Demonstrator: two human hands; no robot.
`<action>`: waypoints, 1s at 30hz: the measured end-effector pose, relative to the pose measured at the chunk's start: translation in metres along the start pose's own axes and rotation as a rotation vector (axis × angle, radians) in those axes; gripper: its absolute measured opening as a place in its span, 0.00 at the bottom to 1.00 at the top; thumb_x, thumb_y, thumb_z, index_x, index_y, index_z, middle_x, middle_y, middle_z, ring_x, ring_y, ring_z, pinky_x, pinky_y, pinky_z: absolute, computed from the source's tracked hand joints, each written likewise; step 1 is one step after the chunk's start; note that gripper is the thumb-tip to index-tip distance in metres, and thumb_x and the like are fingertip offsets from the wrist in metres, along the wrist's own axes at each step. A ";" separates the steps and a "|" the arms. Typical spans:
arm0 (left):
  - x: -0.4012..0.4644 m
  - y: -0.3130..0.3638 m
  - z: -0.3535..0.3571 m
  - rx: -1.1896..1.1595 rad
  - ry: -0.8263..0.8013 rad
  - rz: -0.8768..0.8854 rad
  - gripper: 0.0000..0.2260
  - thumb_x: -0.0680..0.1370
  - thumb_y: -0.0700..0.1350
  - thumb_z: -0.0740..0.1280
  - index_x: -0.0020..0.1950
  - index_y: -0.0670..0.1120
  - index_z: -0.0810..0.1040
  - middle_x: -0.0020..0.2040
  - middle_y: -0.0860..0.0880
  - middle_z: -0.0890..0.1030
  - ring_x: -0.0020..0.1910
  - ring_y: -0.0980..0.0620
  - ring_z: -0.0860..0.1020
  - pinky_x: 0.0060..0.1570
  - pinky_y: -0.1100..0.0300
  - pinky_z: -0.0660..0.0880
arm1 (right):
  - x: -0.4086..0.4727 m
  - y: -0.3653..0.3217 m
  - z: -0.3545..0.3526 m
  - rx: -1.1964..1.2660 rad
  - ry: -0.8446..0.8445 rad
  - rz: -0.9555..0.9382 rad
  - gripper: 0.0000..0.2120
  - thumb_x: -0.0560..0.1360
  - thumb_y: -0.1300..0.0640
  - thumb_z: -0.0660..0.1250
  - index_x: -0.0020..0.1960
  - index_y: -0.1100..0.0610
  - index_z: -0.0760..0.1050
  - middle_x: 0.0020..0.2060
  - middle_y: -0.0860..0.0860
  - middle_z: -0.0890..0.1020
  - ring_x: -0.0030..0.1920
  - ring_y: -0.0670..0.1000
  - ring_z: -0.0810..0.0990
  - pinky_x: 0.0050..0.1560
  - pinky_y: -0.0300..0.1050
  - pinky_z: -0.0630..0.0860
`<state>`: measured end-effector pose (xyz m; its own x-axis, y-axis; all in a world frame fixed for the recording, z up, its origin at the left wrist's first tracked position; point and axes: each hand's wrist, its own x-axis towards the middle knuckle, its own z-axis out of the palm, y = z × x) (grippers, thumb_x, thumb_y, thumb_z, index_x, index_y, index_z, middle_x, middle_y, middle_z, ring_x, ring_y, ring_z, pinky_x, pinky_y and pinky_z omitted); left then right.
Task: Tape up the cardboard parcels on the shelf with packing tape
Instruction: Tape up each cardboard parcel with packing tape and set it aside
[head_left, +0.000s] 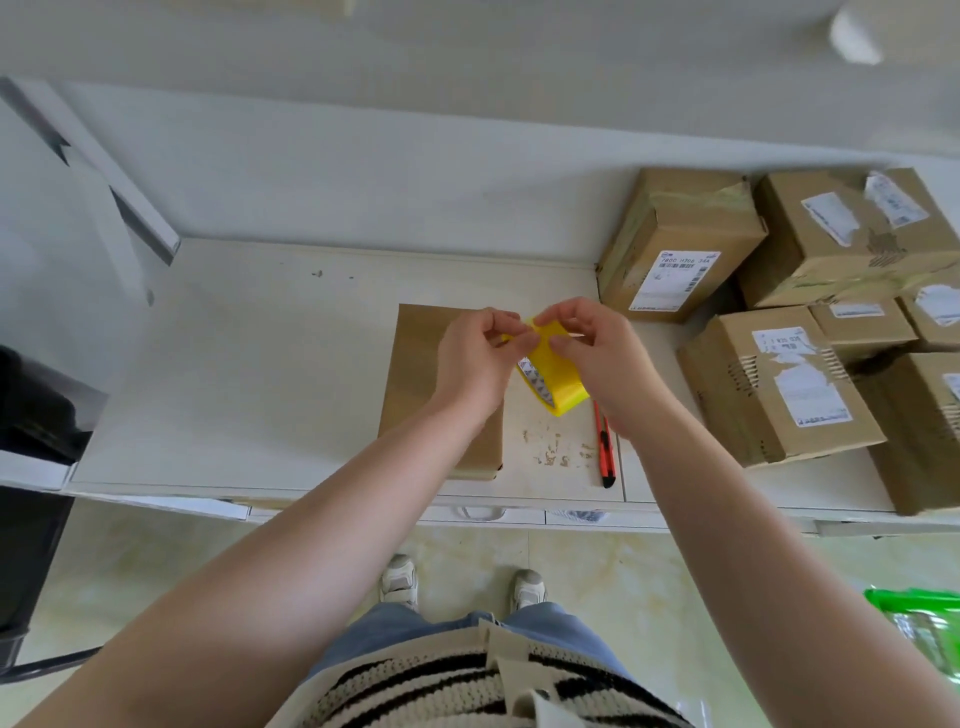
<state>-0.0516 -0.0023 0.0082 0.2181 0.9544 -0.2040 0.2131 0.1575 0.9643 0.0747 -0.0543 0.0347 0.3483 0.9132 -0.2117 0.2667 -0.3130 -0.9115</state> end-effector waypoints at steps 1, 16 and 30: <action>0.002 0.003 -0.004 -0.033 0.015 -0.043 0.04 0.74 0.39 0.75 0.44 0.43 0.81 0.53 0.50 0.82 0.49 0.54 0.80 0.50 0.66 0.75 | 0.000 -0.001 0.003 0.006 -0.001 -0.021 0.13 0.77 0.67 0.63 0.54 0.52 0.79 0.50 0.46 0.82 0.49 0.52 0.80 0.41 0.41 0.74; 0.009 0.021 -0.037 -0.269 -0.186 -0.177 0.08 0.75 0.37 0.72 0.38 0.43 0.78 0.51 0.49 0.81 0.61 0.48 0.78 0.71 0.49 0.68 | -0.005 0.001 0.033 -0.139 0.209 -0.475 0.12 0.78 0.64 0.67 0.56 0.49 0.73 0.56 0.45 0.73 0.54 0.45 0.78 0.40 0.36 0.74; 0.003 0.010 -0.035 0.224 -0.025 0.269 0.04 0.81 0.42 0.67 0.51 0.46 0.71 0.55 0.47 0.78 0.50 0.52 0.80 0.44 0.74 0.71 | 0.007 -0.007 0.036 -0.009 0.162 -0.211 0.03 0.76 0.61 0.69 0.44 0.57 0.80 0.49 0.41 0.76 0.46 0.42 0.78 0.51 0.55 0.79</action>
<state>-0.0816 0.0109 0.0232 0.3176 0.9471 0.0452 0.3483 -0.1608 0.9235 0.0430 -0.0362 0.0270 0.4235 0.9049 0.0424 0.3562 -0.1233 -0.9262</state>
